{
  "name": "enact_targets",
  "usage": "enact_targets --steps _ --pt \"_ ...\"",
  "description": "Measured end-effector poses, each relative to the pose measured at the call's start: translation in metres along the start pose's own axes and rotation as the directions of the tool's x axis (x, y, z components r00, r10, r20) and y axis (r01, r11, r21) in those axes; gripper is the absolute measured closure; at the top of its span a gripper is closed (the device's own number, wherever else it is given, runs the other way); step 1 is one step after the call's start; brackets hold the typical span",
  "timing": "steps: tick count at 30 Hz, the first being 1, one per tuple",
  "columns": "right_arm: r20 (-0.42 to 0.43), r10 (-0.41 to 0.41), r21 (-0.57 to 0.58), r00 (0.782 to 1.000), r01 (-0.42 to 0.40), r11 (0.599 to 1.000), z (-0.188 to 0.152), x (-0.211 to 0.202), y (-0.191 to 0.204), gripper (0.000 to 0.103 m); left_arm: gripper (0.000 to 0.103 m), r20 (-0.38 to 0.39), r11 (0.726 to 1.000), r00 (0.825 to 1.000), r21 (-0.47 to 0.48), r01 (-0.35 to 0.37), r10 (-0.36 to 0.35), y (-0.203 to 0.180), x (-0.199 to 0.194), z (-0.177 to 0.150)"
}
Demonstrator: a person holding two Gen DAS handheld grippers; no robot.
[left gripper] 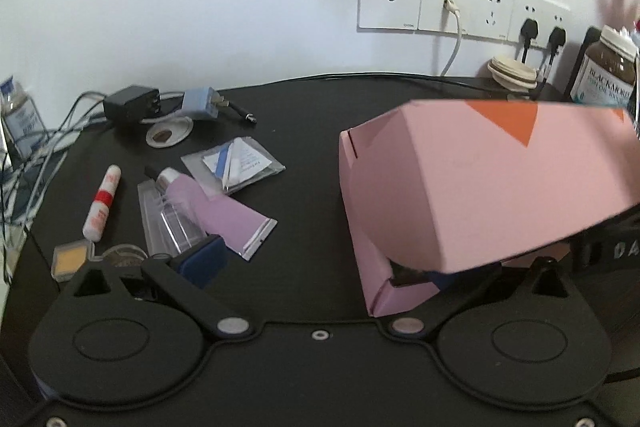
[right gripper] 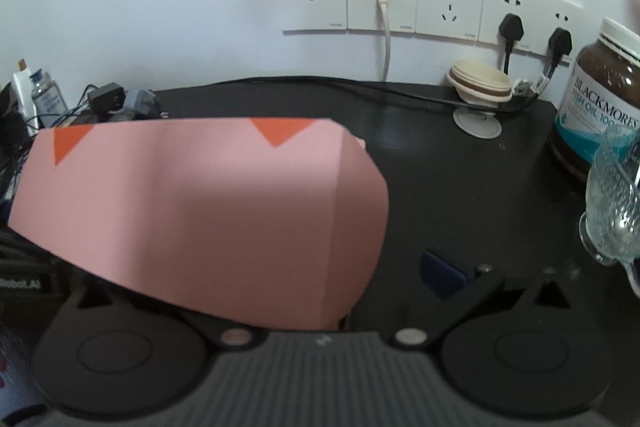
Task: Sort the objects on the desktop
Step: 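Push the lid fully open past the box back with the right gripper, then pull the right gripper back from the open box toward the desk items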
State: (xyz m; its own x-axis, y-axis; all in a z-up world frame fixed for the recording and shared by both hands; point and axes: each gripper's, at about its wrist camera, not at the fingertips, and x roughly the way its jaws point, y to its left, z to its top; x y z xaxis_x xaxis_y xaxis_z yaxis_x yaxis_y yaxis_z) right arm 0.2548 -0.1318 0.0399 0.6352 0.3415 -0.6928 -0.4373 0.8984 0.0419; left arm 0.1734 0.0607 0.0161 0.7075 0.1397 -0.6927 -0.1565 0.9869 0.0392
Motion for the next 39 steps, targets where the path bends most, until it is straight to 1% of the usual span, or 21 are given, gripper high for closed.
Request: enact_targets --steps 3,5,10,13,16,19,22,25,29,32,36,39 --pt "0.02 0.006 -0.004 1.0 -0.006 1.0 0.005 -0.005 0.0 0.001 0.0 0.002 0.999 1.0 0.036 -0.007 0.006 -0.003 0.0 0.002" --pt "0.064 0.01 -0.005 0.998 -0.009 1.0 0.011 -0.012 0.0 0.001 0.0 0.002 0.999 1.0 0.049 -0.006 0.006 -0.004 0.001 0.002" --pt "0.193 0.022 0.003 0.981 -0.023 1.0 0.041 -0.025 -0.002 0.001 0.0 0.005 0.998 1.0 0.063 0.003 -0.003 -0.004 0.001 0.001" --pt "0.247 0.018 0.006 0.969 -0.021 1.0 0.064 -0.024 -0.001 0.001 0.0 0.009 0.996 1.0 0.087 0.008 -0.009 -0.006 0.0 0.0" --pt "0.27 0.004 -0.006 0.963 -0.003 1.0 0.083 -0.013 0.004 0.001 0.0 0.014 0.994 1.0 0.112 0.013 -0.015 -0.008 -0.002 -0.003" --pt "0.274 -0.01 -0.001 0.962 0.011 1.0 0.097 0.003 0.01 0.001 0.0 0.018 0.99 1.0 0.142 0.014 -0.017 -0.01 -0.004 -0.006" --pt "0.244 -0.028 -0.006 0.969 0.03 1.0 0.108 0.022 0.016 0.001 0.0 0.027 0.985 1.0 0.174 0.01 -0.015 -0.014 -0.006 -0.009" --pt "0.182 -0.057 -0.025 0.982 0.062 0.998 0.115 0.045 0.023 0.001 0.0 0.036 0.981 0.999 0.196 0.005 -0.012 -0.016 -0.008 -0.013" --pt "0.062 -0.099 -0.051 0.993 0.102 0.993 0.114 0.075 0.027 0.001 0.0 0.039 0.981 0.999 0.196 0.003 -0.011 -0.015 -0.011 -0.017" --pt "0.004 -0.123 -0.072 0.992 0.123 0.99 0.106 0.088 0.026 0.001 0.0 0.036 0.981 0.999 0.193 0.004 -0.011 -0.014 -0.014 -0.021" --pt "-0.074 -0.12 -0.053 0.99 0.116 0.992 0.098 0.097 0.018 0.001 0.0 0.044 0.98 0.999 0.199 -0.001 -0.008 -0.012 -0.015 -0.025" --pt "-0.114 -0.157 -0.092 0.981 0.147 0.985 0.096 0.103 0.019 0.001 0.0 0.043 0.979 0.999 0.202 -0.004 -0.004 -0.011 -0.017 -0.029"
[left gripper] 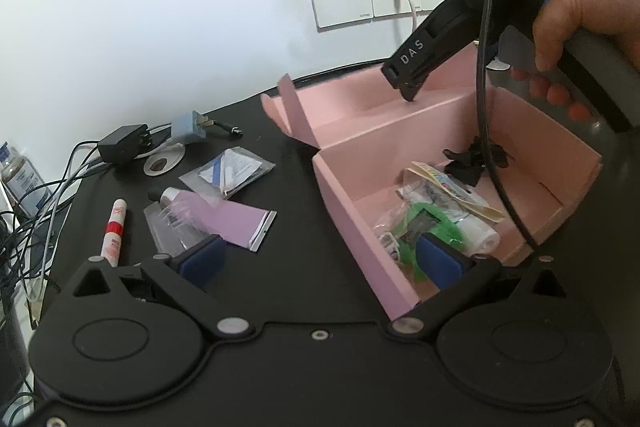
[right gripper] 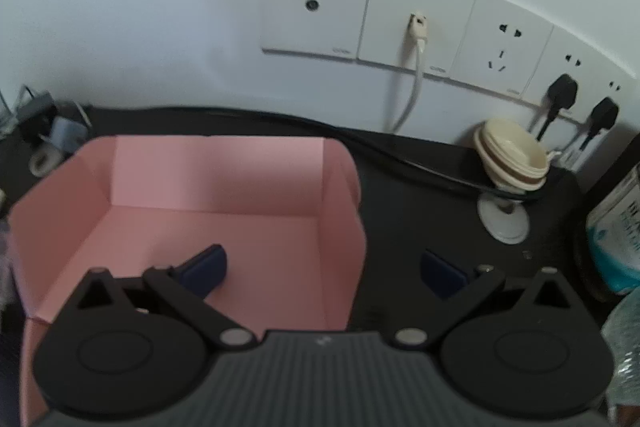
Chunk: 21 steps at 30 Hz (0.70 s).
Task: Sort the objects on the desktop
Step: 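Pull the right gripper back from the open box toward the desk items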
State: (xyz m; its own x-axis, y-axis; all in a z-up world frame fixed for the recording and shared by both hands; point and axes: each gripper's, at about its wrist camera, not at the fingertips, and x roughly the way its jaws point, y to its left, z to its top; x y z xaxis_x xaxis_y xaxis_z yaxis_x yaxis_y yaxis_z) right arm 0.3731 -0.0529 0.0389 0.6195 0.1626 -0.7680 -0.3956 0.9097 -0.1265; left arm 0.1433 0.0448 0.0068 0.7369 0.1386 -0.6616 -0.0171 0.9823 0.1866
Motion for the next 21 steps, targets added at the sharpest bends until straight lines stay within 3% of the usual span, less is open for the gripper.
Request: enact_targets --steps 6,21 --pt "-0.099 -0.008 0.023 0.995 0.011 1.0 -0.005 0.006 -0.007 0.001 0.0 0.017 1.0 1.0 -0.015 -0.005 0.005 0.004 -0.006 -0.008" --pt "-0.098 -0.017 0.053 0.995 0.023 0.998 -0.025 -0.016 -0.01 0.001 0.0 0.029 0.994 0.999 -0.103 0.039 -0.037 0.017 -0.018 -0.018"
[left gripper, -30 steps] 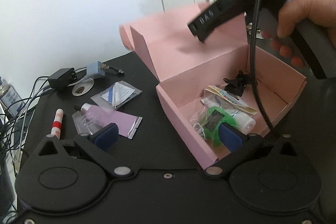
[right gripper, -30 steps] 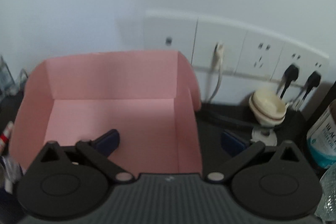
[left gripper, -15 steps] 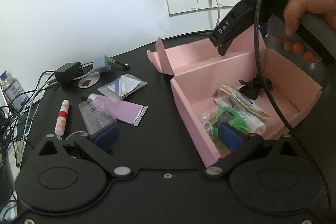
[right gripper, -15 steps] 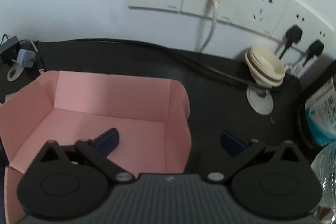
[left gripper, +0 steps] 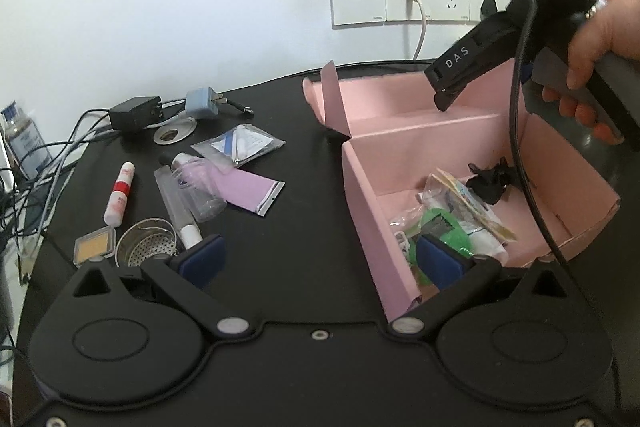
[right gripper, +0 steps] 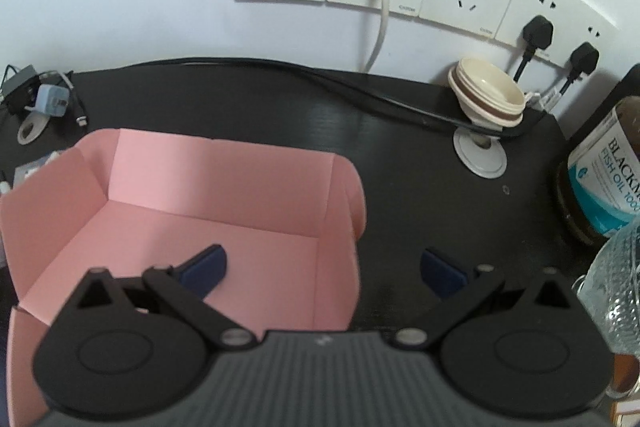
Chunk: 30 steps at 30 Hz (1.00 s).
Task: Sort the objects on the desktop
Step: 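Pull the right gripper back from the open box toward the desk items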
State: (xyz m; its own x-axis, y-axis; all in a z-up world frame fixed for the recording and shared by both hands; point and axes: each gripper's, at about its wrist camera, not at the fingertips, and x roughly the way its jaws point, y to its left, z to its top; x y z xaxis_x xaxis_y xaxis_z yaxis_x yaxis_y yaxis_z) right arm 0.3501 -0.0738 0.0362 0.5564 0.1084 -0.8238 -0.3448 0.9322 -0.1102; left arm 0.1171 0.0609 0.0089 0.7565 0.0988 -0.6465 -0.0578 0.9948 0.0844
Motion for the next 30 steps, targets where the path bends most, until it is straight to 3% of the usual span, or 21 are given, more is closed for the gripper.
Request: enact_targets --steps 7,12,17,22,30 --pt "0.157 0.037 0.043 0.987 -0.044 0.998 -0.005 -0.024 -0.006 0.001 0.0 0.114 0.997 0.993 -0.065 0.037 -0.03 0.013 -0.033 0.004" --pt "0.252 0.052 0.029 0.966 -0.062 0.998 -0.011 -0.047 -0.008 0.001 0.0 0.134 0.993 0.99 -0.105 0.056 -0.042 0.026 -0.05 -0.004" --pt "0.315 0.084 0.06 0.946 -0.108 0.992 -0.015 -0.069 -0.011 0.001 0.0 0.114 0.988 0.993 -0.141 0.059 -0.043 0.041 -0.06 -0.022" --pt "0.355 0.118 0.008 0.928 -0.129 0.992 -0.025 -0.086 0.004 0.001 0.0 0.081 0.986 0.995 -0.152 0.063 -0.051 0.054 -0.062 -0.039" --pt "0.359 0.175 -0.047 0.917 -0.169 0.984 -0.049 -0.101 0.037 0.001 0.0 0.044 0.987 0.998 -0.153 0.057 -0.05 0.074 -0.067 -0.061"
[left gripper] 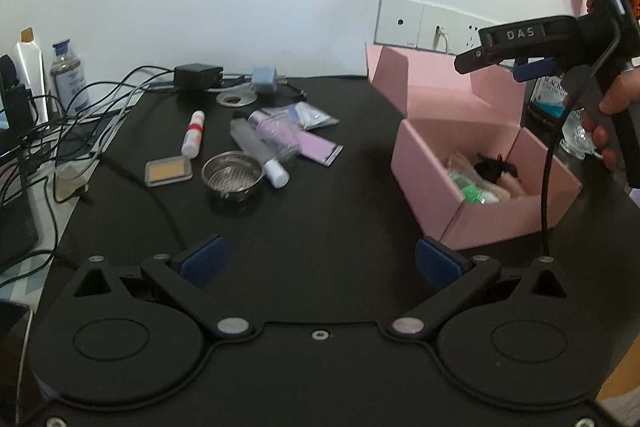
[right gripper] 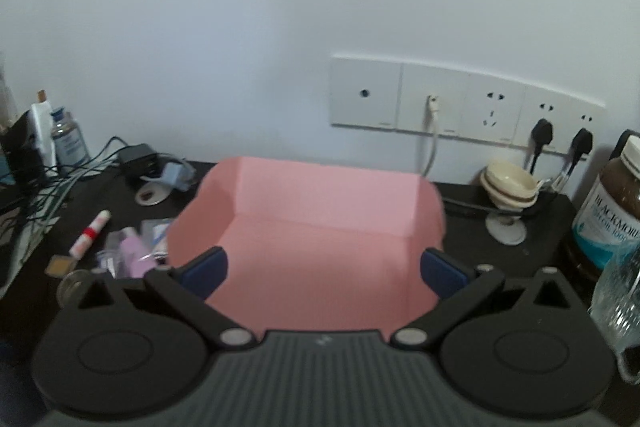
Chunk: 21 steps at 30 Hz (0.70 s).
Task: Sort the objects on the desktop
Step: 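Pull the right gripper back from the open box toward the desk items, then reach the right gripper down to the metal mesh strainer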
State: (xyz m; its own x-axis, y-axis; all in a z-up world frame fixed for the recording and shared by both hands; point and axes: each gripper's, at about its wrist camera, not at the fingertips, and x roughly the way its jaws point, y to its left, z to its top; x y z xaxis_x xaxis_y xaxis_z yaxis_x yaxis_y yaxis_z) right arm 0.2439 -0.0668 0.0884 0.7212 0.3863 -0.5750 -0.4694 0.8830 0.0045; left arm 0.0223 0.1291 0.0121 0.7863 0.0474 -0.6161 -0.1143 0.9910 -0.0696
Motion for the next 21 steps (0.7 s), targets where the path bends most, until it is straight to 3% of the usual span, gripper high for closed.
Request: enact_targets --steps 21 --pt "0.007 0.165 -0.135 0.986 -0.162 0.977 -0.022 -0.011 0.111 0.001 0.0 -0.067 0.999 0.998 -0.045 -0.008 0.005 0.042 -0.007 -0.031"
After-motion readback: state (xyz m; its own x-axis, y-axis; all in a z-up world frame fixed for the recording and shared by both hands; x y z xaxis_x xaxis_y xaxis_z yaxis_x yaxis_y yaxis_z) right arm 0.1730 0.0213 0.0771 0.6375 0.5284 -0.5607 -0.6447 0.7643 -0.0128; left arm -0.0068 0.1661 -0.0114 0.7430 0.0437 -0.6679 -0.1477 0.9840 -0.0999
